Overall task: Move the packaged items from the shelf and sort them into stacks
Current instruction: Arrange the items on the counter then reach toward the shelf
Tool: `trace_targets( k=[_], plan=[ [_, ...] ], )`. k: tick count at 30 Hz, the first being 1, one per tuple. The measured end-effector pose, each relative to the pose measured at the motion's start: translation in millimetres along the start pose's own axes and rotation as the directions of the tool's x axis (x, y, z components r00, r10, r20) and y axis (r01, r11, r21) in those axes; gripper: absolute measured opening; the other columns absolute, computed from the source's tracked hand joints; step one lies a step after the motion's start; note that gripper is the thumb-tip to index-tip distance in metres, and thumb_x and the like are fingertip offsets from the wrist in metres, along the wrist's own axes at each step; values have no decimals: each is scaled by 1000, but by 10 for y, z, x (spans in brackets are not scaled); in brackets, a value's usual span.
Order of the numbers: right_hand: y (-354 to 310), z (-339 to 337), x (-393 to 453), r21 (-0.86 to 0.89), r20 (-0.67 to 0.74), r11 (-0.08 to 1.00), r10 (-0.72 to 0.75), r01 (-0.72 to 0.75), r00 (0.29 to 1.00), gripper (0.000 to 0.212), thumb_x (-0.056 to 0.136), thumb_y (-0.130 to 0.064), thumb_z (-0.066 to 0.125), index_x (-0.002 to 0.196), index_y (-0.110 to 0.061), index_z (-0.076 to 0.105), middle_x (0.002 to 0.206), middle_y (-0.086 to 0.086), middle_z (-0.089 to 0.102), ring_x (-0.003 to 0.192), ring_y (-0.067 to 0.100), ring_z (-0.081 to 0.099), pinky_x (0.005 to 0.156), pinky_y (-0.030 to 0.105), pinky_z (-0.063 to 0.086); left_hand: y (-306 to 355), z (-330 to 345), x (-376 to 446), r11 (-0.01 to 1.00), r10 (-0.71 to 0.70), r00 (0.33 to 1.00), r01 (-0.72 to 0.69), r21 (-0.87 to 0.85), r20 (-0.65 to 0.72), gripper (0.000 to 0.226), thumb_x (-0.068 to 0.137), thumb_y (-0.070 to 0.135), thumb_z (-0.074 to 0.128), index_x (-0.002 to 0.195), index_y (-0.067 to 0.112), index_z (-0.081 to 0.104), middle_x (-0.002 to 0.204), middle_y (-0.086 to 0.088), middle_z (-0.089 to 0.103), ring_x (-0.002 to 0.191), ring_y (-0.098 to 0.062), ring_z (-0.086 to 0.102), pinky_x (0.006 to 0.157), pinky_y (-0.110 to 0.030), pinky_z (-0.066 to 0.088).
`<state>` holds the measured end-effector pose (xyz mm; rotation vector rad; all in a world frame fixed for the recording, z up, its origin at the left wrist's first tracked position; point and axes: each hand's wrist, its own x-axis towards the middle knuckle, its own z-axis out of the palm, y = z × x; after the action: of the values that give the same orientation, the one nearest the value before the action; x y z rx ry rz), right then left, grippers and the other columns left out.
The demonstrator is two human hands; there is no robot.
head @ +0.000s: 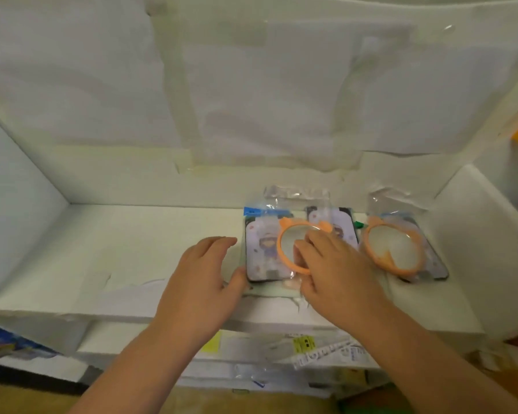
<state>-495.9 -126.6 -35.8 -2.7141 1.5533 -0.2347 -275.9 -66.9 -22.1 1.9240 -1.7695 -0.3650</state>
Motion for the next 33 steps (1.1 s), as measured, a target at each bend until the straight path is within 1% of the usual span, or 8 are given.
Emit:
trace_targets(
  k=[6, 11, 15, 18, 21, 25, 27, 33],
  plan=[
    [-113, -41, -67, 208, -191, 970, 162, -122, 968, 30, 87, -11, 63, 116, -19, 63, 108, -6, 66, 91, 14, 62, 80, 22, 45, -157, 87, 207, 991, 21, 992, -5, -131, 121, 46, 90, 30, 57, 136, 26, 54, 138, 9, 51, 128, -15, 48, 103, -26, 37],
    [-245, -184, -177, 614, -141, 683, 589, -396, 796, 35, 99, -21, 50, 134, -29, 53, 102, -21, 58, 88, -5, 56, 73, 10, 40, -13, 395, 417, 987, -54, 978, 83, -137, 203, 51, 88, 48, 53, 134, 24, 50, 128, -4, 50, 123, -28, 49, 101, -37, 41],
    [-316, -284, -263, 801, -156, 506, 692, -320, 705, 10, 100, -24, 55, 105, -28, 62, 87, -13, 64, 73, 0, 58, 65, 15, 45, 145, 599, 578, 993, -118, 973, 117, 16, 198, 77, 84, 65, 53, 144, 22, 35, 157, -18, 23, 137, -38, 35, 110, -46, 36],
    [-371, -307, -327, 904, -77, 316, 783, -289, 617, 24, 96, -21, 61, 76, -17, 49, 64, -1, 46, 52, 8, 39, 54, 30, 38, 196, 626, 594, 994, -91, 972, 76, 72, 216, 89, 81, 65, 61, 151, 21, 26, 164, -20, 3, 145, -40, 23, 116, -46, 27],
    [-448, -328, -370, 955, 14, 162, 810, -247, 586, 22, 96, -22, 60, 77, -16, 49, 60, 1, 42, 53, 10, 39, 53, 31, 36, 81, 590, 673, 996, -82, 973, 87, -15, 215, 98, 73, 58, 73, 151, 21, 26, 157, -22, 22, 138, -43, 33, 110, -48, 37],
    [-491, -323, -413, 982, 187, -135, 822, -136, 538, 9, 94, -15, 60, 98, -20, 66, 77, -2, 70, 69, 19, 64, 68, 30, 48, -49, 445, 798, 977, -153, 951, 187, -107, 267, 102, 70, 40, 82, 152, 23, 24, 137, -14, 42, 122, -36, 50, 97, -41, 45],
    [-499, -334, -413, 954, 277, -294, 802, -54, 529, 21, 94, -10, 58, 107, -24, 68, 94, -3, 77, 79, 16, 74, 75, 33, 52, -122, 377, 852, 949, -163, 945, 229, -219, 283, 91, 71, 33, 81, 147, 23, 31, 133, -13, 49, 114, -33, 56, 92, -39, 49],
    [-375, -362, -536, 860, 390, -505, 741, 71, 546, 30, 96, -3, 51, 124, -7, 61, 116, 19, 72, 105, 32, 70, 93, 45, 53, -317, 240, 796, 749, -288, 922, 386, -538, 260, 38, 86, 25, 73, 121, 16, 61, 106, -4, 73, 89, -23, 70, 75, -38, 58]
  ],
)
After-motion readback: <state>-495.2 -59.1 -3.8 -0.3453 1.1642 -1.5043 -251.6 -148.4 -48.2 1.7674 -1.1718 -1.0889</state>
